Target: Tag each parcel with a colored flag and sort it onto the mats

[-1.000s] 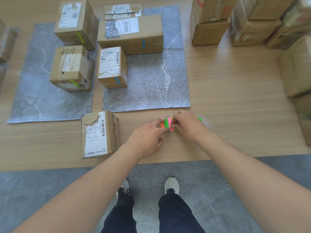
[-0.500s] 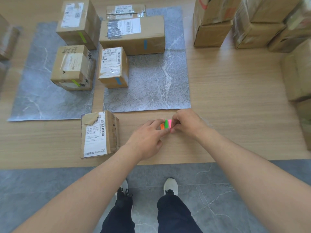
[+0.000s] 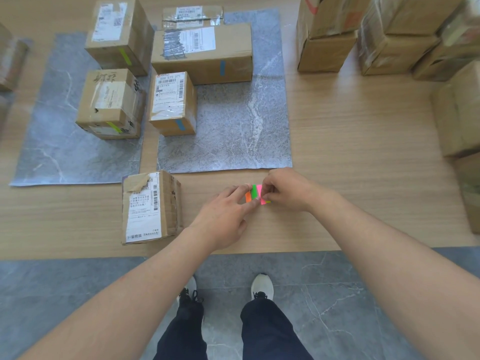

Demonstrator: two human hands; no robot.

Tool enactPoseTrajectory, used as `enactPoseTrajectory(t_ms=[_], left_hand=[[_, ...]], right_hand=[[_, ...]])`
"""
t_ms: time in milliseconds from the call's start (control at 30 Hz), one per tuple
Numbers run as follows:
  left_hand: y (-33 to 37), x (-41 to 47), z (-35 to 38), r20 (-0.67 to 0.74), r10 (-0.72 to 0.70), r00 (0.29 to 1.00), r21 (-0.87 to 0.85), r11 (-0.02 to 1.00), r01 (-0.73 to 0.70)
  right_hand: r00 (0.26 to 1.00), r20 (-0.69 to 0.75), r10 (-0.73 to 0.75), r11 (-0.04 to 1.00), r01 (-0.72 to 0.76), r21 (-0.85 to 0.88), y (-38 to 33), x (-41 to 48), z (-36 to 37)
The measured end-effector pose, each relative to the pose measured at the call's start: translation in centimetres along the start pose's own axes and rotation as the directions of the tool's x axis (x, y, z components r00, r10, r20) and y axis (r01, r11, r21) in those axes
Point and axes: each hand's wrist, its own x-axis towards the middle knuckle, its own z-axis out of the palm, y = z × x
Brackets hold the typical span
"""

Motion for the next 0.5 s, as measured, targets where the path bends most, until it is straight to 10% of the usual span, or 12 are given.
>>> enactPoseTrajectory(t_ms=[500], left_hand=[[0.05, -0.34, 0.37, -0.022, -0.006, 1.0, -0.054, 0.999, 0.004]], right_hand=[[0.999, -0.041, -0.019, 0.998, 0.016, -0.058, -0.35, -0.42, 0.52]])
